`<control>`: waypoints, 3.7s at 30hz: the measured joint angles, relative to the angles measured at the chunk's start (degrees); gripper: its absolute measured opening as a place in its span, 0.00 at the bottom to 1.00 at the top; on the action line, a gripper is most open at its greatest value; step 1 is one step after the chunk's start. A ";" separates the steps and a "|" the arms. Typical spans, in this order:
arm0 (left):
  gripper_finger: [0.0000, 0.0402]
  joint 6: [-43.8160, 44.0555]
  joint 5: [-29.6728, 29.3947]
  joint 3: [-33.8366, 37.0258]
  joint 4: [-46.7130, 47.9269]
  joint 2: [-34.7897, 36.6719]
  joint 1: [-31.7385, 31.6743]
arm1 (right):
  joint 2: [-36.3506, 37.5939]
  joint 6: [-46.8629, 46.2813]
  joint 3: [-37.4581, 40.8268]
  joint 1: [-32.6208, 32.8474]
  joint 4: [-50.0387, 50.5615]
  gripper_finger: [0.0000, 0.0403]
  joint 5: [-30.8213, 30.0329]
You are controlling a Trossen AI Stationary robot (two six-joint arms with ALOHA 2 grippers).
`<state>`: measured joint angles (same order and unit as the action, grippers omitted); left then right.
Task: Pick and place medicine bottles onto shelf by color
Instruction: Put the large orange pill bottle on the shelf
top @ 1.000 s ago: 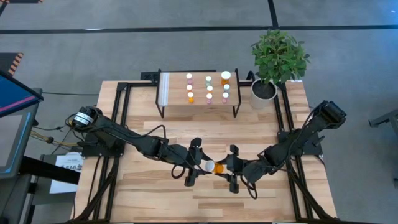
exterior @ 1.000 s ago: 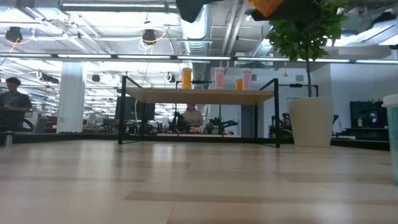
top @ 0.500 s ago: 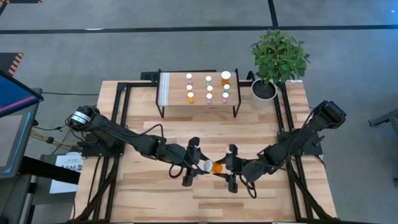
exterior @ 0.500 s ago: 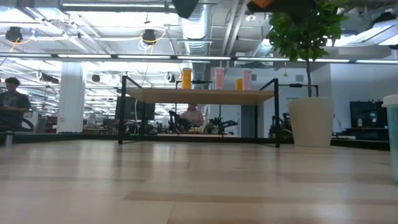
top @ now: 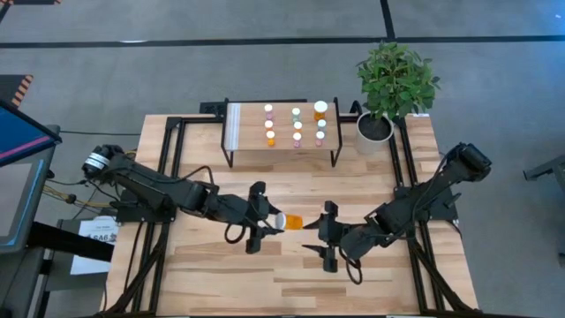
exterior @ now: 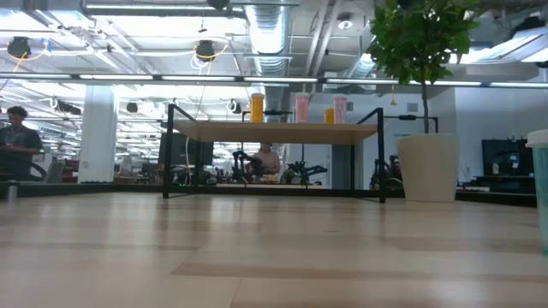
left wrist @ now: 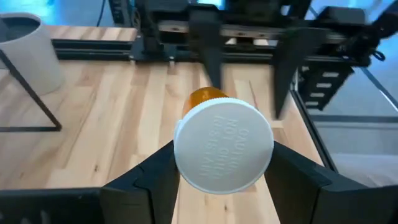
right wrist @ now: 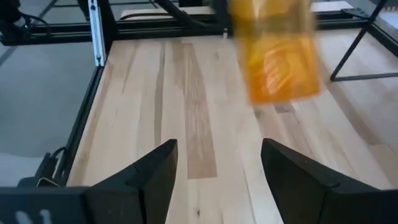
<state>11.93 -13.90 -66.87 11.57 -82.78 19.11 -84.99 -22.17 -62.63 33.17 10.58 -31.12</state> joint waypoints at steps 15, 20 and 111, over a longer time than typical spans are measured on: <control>0.47 13.33 -5.77 -23.04 47.66 3.12 -17.59 | 0.00 -3.74 -0.09 -0.37 5.42 0.63 -0.54; 0.47 10.94 -3.80 -32.71 60.42 -0.78 -28.80 | -0.15 -3.93 -0.09 -0.59 5.42 0.63 -0.86; 0.47 -4.18 13.50 -59.16 78.19 -34.51 -62.60 | -0.20 -5.25 -0.02 -0.77 5.63 0.63 -0.23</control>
<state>7.75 -0.41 -126.03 89.76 -117.30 -43.49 -85.19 -27.42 -62.65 32.39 16.21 -31.35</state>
